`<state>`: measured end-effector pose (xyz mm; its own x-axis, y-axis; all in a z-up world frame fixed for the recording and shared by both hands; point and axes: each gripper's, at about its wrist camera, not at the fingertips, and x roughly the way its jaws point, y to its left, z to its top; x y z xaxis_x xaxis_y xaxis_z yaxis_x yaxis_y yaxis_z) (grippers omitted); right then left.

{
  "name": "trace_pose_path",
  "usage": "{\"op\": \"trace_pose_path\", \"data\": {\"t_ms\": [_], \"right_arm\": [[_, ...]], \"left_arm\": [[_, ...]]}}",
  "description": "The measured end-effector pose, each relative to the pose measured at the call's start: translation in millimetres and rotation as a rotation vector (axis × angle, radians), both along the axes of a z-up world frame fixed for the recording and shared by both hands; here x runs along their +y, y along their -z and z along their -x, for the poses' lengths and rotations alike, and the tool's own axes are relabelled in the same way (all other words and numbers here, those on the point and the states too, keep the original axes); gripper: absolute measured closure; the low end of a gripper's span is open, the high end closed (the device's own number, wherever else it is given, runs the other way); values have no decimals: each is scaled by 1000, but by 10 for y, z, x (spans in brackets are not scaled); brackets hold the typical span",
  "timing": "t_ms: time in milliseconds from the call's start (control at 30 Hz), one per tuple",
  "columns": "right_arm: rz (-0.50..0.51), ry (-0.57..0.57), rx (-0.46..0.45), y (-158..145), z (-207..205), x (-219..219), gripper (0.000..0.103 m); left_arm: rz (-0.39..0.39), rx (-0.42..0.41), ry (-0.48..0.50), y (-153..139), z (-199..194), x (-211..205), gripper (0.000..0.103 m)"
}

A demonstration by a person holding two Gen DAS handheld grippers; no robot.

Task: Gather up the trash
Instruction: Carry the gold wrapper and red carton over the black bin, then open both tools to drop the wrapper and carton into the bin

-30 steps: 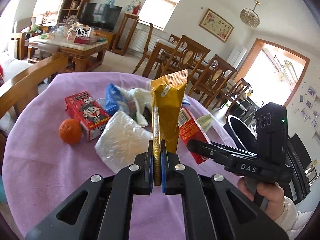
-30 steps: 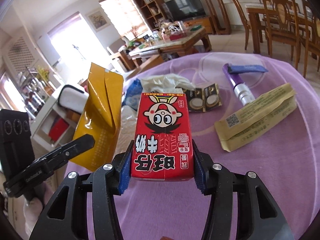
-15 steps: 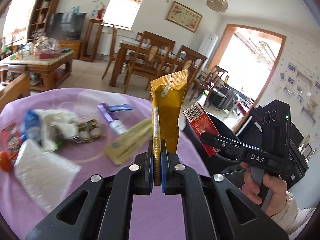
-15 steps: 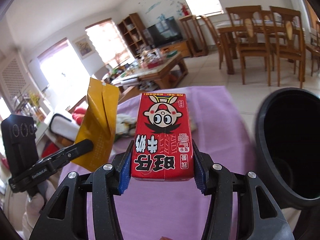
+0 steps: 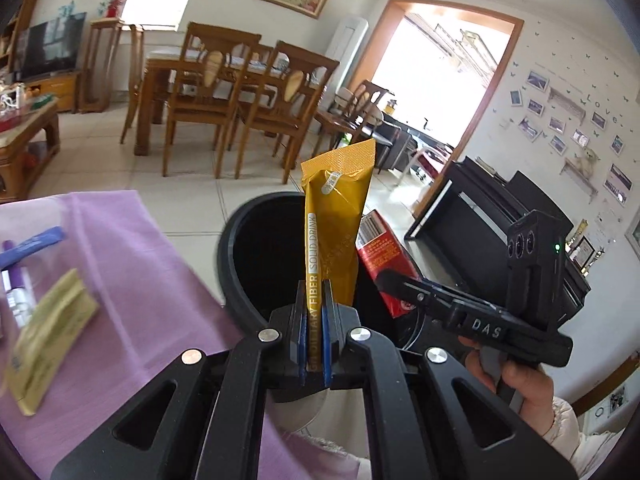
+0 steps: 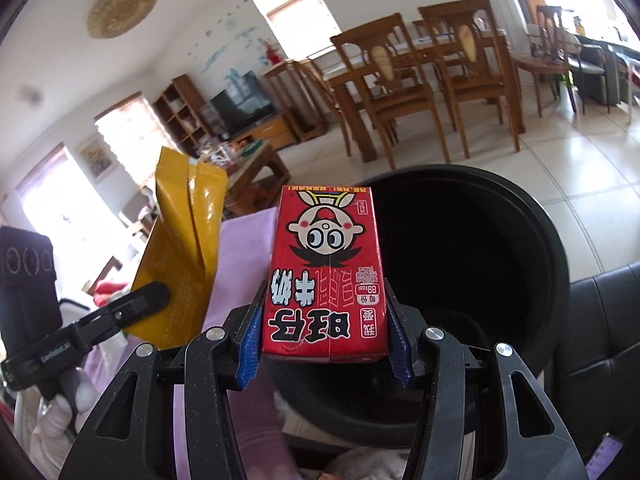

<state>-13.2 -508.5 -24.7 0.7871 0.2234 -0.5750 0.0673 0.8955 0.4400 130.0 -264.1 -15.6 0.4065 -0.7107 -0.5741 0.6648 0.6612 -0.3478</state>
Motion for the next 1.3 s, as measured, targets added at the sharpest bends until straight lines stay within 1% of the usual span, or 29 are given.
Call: {"op": "trace_pose_path", "data": {"t_ms": [133,233,300,400,567,667,700,767,800,867,900,933,967,1000,1033,1100,1133,1167,1233,1300], "right_arm": [[7,24,31,223,29,-187,52],[16,29,48,330,23,-210,52],[46,35,43,371,45,-231,52],[56,33,36,381,42,-233,52],[81,36,30,384,12,-169,52],[81,32,30,364,23,-145,51],[81,33,32,329,19,-101,51],[81,30,37,287,-18,-99,51],[81,30,39,281,-19,-103,50],[79,32,38,266,-8,-102,40],[72,32,33,254,9,-102,32],[66,35,26,229,-9,-120,31],[68,37,17,210,14,-113,31],[71,36,10,198,32,-106,31],[73,35,1,180,58,-92,31],[76,35,-13,140,108,-53,29],[80,35,-19,114,125,-22,28],[82,34,-24,92,137,2,28],[84,31,-34,48,148,78,26],[86,24,-39,-10,156,188,24]], "left_arm": [[-22,51,11,181,-195,-247,97],[-47,88,4,320,-293,-337,97],[-67,103,-4,405,-340,-385,97],[-84,124,-5,489,-336,-372,97],[-98,143,-6,523,-355,-382,96],[-107,138,-4,524,-340,-370,95],[-112,137,-5,525,-332,-364,93],[-118,134,-7,520,-350,-380,92],[-122,130,-7,520,-332,-376,92],[-133,113,-10,488,-292,-362,92],[-136,105,-10,478,-268,-355,92],[-141,91,-14,445,-228,-329,91],[-143,77,-17,417,-189,-310,87],[-146,57,-24,373,-139,-283,78],[-149,40,-32,354,-94,-253,72],[-155,-2,-56,288,-1,-178,39],[-155,-33,-73,242,55,-121,34],[-157,-56,-83,212,93,-78,32],[-153,-80,-91,144,183,10,31],[-137,-75,-92,104,246,128,31]]}}
